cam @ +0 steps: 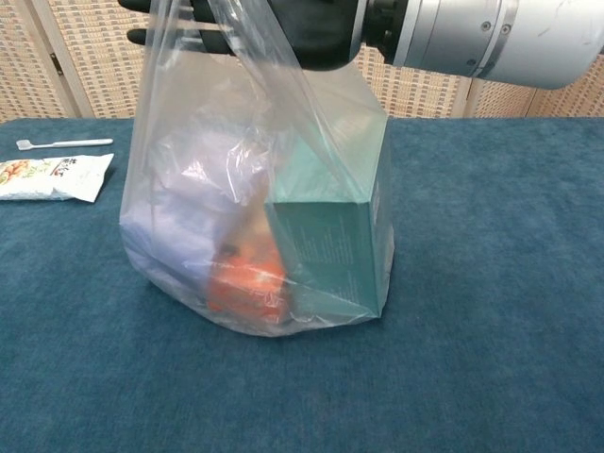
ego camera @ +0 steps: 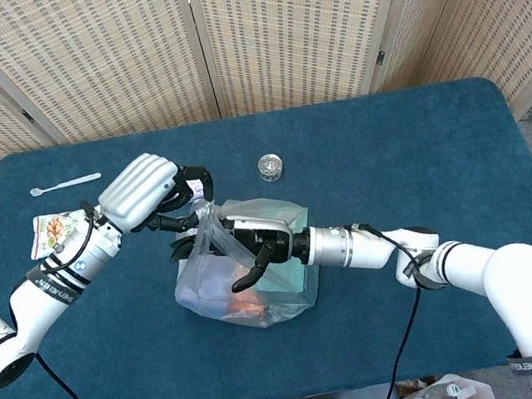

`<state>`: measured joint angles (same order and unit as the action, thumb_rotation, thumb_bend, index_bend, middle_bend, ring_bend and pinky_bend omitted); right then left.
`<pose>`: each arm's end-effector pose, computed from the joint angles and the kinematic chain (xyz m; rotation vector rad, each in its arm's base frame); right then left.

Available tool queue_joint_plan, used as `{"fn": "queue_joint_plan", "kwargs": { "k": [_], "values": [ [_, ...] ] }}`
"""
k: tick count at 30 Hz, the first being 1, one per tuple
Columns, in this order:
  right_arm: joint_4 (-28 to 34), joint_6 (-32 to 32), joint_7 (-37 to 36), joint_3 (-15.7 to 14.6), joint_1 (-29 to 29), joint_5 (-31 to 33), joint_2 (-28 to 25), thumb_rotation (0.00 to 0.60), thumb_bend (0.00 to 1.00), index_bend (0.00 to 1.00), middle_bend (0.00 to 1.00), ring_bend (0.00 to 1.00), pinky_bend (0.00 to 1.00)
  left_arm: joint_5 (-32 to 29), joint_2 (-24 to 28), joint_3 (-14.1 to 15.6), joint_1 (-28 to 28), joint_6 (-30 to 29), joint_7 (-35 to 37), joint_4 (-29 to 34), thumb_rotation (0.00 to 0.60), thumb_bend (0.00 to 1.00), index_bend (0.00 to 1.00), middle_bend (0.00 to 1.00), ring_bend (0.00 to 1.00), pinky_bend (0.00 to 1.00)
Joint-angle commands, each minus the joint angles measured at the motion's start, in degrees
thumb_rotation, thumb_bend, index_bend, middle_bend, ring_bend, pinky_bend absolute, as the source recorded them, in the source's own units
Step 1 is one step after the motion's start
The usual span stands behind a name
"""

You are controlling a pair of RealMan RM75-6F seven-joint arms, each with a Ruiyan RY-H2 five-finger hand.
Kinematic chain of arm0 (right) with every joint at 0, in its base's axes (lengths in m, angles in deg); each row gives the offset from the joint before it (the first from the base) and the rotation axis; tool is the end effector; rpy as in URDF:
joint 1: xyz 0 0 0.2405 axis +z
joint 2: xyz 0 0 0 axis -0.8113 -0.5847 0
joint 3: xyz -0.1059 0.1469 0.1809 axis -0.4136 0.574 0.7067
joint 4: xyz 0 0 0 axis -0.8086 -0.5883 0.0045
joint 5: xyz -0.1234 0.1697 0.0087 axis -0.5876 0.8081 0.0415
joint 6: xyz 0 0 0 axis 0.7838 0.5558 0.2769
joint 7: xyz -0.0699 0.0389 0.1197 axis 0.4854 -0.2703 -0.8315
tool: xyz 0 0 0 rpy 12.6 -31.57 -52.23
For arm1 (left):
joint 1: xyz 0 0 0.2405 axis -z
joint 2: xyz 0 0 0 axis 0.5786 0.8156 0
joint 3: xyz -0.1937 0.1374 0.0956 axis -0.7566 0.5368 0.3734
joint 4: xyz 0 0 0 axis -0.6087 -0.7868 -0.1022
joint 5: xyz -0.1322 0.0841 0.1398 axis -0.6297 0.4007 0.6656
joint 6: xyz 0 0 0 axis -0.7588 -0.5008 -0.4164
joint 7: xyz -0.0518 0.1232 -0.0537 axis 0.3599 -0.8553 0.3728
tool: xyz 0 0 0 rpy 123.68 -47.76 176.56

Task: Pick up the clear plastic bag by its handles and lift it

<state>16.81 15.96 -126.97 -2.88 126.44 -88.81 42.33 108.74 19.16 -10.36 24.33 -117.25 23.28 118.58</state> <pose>0.0059 -0.3835 0.0168 -1.1218 1.8383 -0.9934 -0.0115 0.3901 0.1862 -2.0606 -0.9477 -1.4189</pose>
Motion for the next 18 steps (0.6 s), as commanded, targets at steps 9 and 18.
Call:
{"fn": "queue_joint_plan", "kwargs": {
  "k": [9,18],
  "values": [
    [-6.9,3.2,-10.2,-2.2,1.1,-0.3,3.8,0.600,0.00,0.00,0.24,0.00,0.06,-5.0,0.8,-1.0,-0.5,2.3,-3.8,1.0,0.600,0.39,0.36,0.83,0.81,0.88],
    [-7.8,2.9,-9.6,-2.4,1.5,0.7,4.6,0.600,0.00,0.00,0.24,0.00,0.06,-10.6,1.4,-1.8,-1.3,2.6,-10.6,3.2,0.600,0.25,0.25,0.45,0.42,0.73]
  ]
}}
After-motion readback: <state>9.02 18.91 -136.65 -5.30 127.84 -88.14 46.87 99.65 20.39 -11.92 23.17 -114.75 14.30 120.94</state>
